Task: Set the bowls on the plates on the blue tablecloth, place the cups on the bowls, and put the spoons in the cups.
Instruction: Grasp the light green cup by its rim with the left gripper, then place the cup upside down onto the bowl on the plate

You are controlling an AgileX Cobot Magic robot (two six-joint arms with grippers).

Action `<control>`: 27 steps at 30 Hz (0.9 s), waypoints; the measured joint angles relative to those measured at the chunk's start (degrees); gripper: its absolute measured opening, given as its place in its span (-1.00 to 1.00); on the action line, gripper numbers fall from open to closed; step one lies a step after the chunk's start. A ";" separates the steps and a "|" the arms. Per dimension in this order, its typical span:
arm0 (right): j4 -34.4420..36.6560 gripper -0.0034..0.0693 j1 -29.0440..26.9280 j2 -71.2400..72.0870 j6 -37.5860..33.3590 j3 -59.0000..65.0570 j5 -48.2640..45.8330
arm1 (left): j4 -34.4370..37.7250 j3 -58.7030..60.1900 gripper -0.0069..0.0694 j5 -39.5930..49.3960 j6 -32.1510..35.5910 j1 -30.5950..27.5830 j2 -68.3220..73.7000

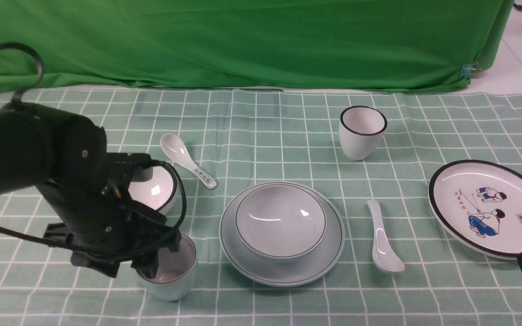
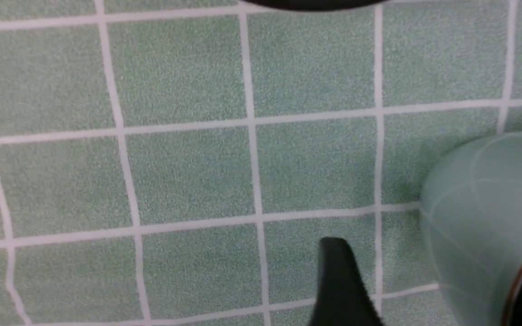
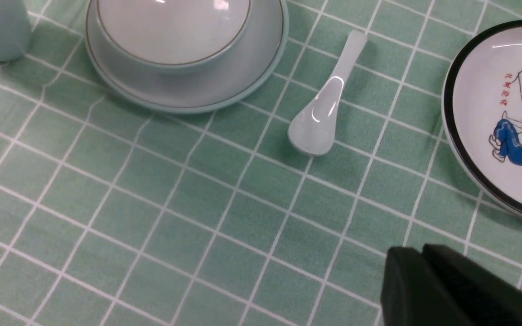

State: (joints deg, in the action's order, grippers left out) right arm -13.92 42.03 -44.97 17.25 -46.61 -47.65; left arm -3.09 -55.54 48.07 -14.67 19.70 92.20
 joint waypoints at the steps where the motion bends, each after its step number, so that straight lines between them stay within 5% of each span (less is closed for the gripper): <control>1: 0.00 -0.72 0.00 0.00 0.00 0.00 0.00 | 0.10 -0.25 -0.18 0.23 0.55 0.00 0.26; 3: 0.00 -0.72 0.00 0.00 0.00 0.00 -0.05 | 0.01 -2.10 -0.56 1.95 1.91 0.00 0.33; 6: 0.00 -0.72 0.00 0.00 0.00 0.00 -0.05 | -0.35 -6.61 -0.74 6.11 2.71 0.00 0.23; 27: 0.00 -0.72 0.00 0.00 0.00 0.00 0.11 | 3.09 -39.41 -0.76 12.43 3.86 11.69 17.90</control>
State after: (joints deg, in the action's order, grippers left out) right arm -13.92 42.03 -44.97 17.25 -46.61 -47.54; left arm 0.00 -94.95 60.50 -10.81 31.39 110.10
